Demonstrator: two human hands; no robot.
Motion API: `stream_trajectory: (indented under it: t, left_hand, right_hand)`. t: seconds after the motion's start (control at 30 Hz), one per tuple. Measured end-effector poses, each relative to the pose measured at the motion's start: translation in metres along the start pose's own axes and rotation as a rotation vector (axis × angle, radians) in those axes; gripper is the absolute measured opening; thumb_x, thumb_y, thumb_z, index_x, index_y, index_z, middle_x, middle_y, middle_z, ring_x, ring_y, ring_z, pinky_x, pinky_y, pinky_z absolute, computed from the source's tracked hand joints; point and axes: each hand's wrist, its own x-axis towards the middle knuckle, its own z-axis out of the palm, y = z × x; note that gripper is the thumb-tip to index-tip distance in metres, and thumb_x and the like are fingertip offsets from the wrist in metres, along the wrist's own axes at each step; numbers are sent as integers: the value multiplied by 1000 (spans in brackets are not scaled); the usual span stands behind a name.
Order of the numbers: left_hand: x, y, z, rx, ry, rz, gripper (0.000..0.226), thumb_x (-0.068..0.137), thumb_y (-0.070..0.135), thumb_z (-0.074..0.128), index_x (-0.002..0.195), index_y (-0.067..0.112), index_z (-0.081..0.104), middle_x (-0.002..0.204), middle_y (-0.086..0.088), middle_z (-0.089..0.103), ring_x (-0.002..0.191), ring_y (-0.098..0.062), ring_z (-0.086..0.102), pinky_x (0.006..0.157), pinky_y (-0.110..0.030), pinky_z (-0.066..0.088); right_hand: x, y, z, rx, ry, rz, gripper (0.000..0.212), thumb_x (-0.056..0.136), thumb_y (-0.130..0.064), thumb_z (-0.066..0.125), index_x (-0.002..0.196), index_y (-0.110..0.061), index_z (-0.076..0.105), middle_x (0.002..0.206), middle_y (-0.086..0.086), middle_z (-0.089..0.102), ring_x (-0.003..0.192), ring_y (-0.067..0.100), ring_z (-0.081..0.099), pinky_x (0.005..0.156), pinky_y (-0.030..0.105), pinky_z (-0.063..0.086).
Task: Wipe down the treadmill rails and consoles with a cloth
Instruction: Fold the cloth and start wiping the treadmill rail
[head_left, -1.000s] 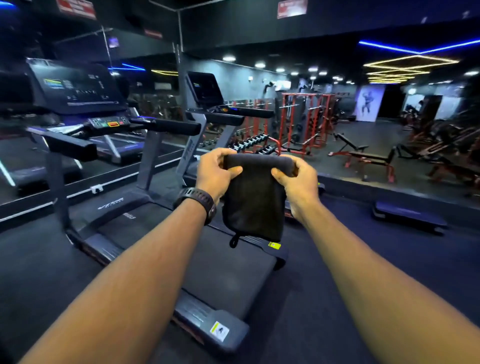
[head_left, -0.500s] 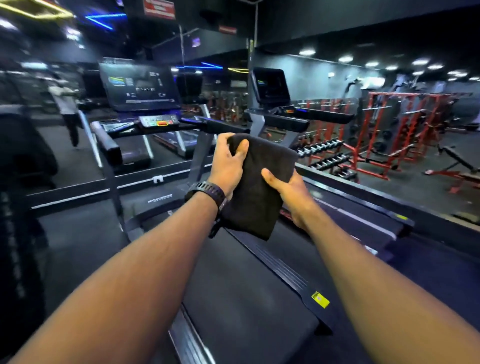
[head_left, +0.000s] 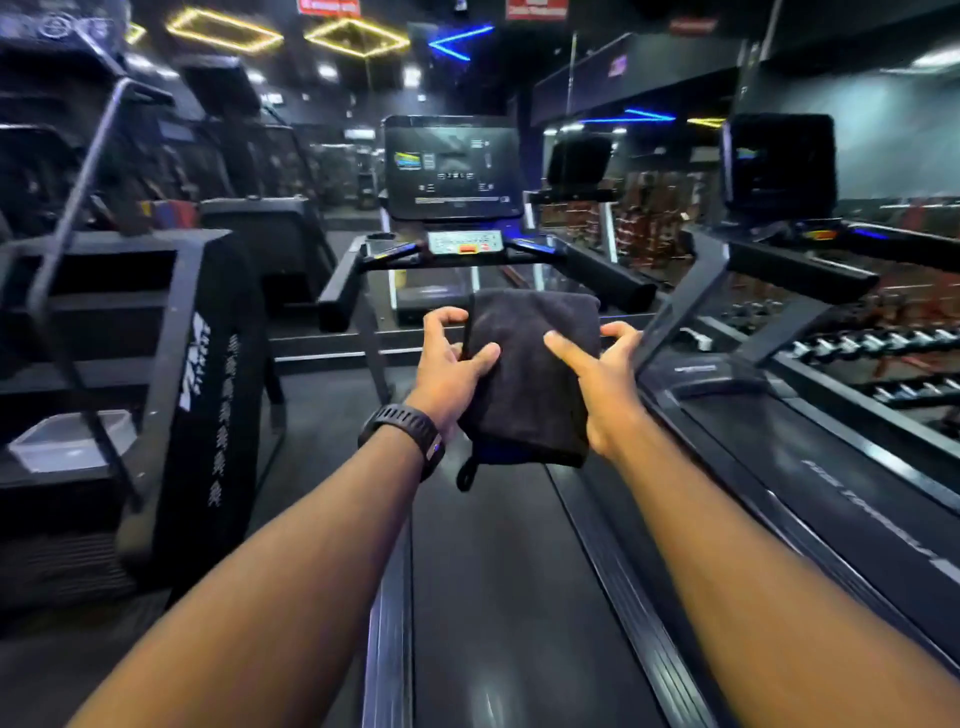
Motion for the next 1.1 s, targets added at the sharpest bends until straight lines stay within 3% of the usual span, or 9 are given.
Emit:
stream_trajectory:
  t: [0.07, 0.17, 0.33, 0.47, 0.6, 0.7, 0.87, 1.0, 1.1]
  left_hand:
    - [21, -3, 1, 22, 50, 40, 37, 96, -2, 59, 107, 32, 50, 95, -12, 65, 75, -22, 65, 63, -36, 58]
    - [59, -14, -3, 68, 91, 77, 40, 94, -6, 58, 108, 31, 62, 108, -12, 66, 94, -26, 65, 79, -41, 59]
    - [129, -35, -27, 146, 42, -6, 71, 81, -20, 65, 139, 19, 51, 133, -7, 60, 121, -21, 61, 100, -39, 53]
    - [201, -45, -54, 431, 174, 42, 65, 77, -13, 74, 133, 12, 54, 122, -3, 62, 113, -17, 61, 96, -22, 50]
    - [291, -4, -83, 620, 227, 38, 45, 77, -3, 80, 117, 11, 64, 119, -3, 61, 109, -16, 62, 83, -8, 47]
    - [341, 40, -100, 771, 231, 51, 35, 78, 5, 82, 109, 13, 67, 107, 8, 58, 97, -4, 58, 84, -6, 43]
    - [386, 74, -122, 830, 357, 81, 30, 77, 14, 83, 95, 21, 61, 88, 4, 65, 83, -15, 60, 80, -31, 52]
    - [423, 80, -141, 819, 453, 95, 30, 78, 12, 82, 95, 23, 59, 87, 6, 63, 86, -15, 59, 82, -31, 51]
    - [448, 63, -164, 913, 479, 30, 44, 80, 19, 79, 114, 35, 55, 108, 1, 65, 109, -26, 59, 97, -45, 50]
  right_hand:
    - [20, 12, 3, -1, -139, 41, 83, 56, -23, 90, 118, -40, 39, 133, 14, 58, 112, 26, 67, 93, 52, 58]
    - [58, 35, 8, -84, -286, 4, 92, 61, -15, 91, 123, -62, 41, 144, -2, 50, 127, 18, 58, 102, 49, 54]
    - [136, 72, 36, -163, -311, 28, 94, 67, -23, 94, 149, -25, 47, 145, 1, 53, 129, 16, 55, 110, 42, 47]
    - [205, 96, 80, -254, -458, 88, 93, 47, -31, 97, 130, -17, 59, 133, 7, 59, 121, 22, 61, 101, 41, 54]
    - [286, 74, 147, -316, -497, 129, 60, 62, -16, 96, 115, -16, 69, 103, 2, 75, 99, 19, 71, 86, 41, 60]
    - [336, 49, 191, -379, -477, 52, 51, 55, -43, 93, 96, -21, 72, 87, -3, 76, 84, 15, 72, 78, 46, 61]
    - [384, 21, 241, -522, -585, -169, 50, 56, -45, 87, 91, -25, 57, 101, -7, 59, 93, 12, 57, 71, 23, 45]
    - [411, 21, 276, -382, -852, -258, 83, 69, -10, 87, 141, -25, 49, 133, -15, 56, 121, 1, 53, 96, 6, 37]
    - [434, 39, 301, -446, -858, -380, 62, 83, -14, 77, 138, -35, 60, 124, -10, 69, 113, 11, 65, 94, 15, 47]
